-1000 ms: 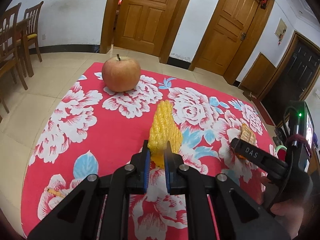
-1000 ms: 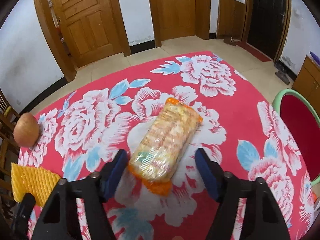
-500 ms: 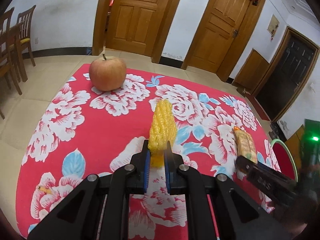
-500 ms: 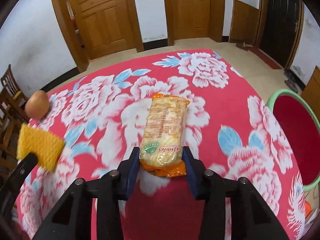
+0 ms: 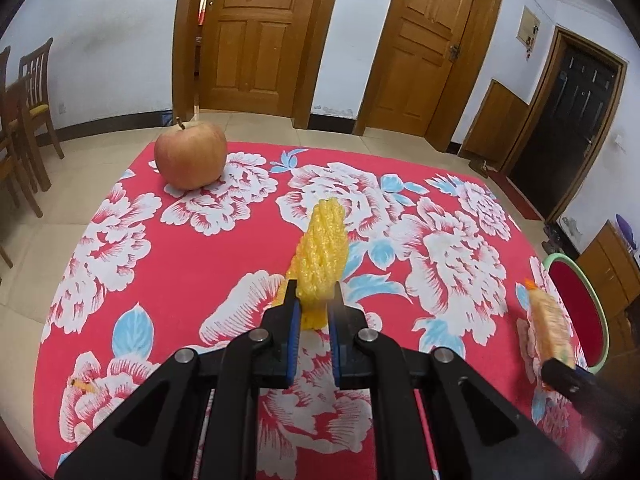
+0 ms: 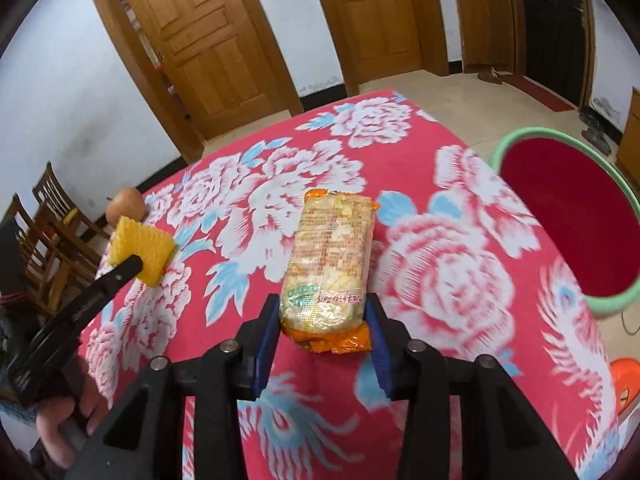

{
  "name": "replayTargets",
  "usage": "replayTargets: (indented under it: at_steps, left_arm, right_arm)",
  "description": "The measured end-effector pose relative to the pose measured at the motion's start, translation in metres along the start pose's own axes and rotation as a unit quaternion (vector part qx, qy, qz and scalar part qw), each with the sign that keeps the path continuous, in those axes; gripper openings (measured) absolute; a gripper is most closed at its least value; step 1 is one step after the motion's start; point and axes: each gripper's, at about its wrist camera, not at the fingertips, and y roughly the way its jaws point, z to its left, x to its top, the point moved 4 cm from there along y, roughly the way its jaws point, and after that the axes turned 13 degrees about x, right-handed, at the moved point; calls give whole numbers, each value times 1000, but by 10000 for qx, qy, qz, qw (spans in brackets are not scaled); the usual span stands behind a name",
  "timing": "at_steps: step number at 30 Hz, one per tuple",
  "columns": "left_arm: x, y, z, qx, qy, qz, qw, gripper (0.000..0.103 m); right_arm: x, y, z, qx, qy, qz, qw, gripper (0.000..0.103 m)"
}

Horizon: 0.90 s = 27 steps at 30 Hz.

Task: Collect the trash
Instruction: 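Carry the snack packet over the bucket and open the right tool while the left tool carries the net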

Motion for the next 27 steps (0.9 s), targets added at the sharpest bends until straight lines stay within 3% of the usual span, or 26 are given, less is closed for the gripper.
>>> replayTargets:
  at_steps: [4, 11, 19, 27]
  left_arm:
    - [2, -10, -8, -6, 96, -73, 9999, 11]
    - [7, -40, -39, -371, 166, -46, 9992, 11]
    - [4, -66, -90, -878, 229, -24, 9959, 11]
    - [5, -83, -154, -1223, 631, -101, 9904, 11]
  right_arm:
    - [-6, -21, -14, 70, 127, -176, 9997, 44]
    - [-7, -51, -31, 357, 247, -454, 9980, 44]
    - [-5, -86, -67, 424, 598, -867, 9935, 44]
    - [2, -108, -97, 458, 837, -1196, 9882, 44]
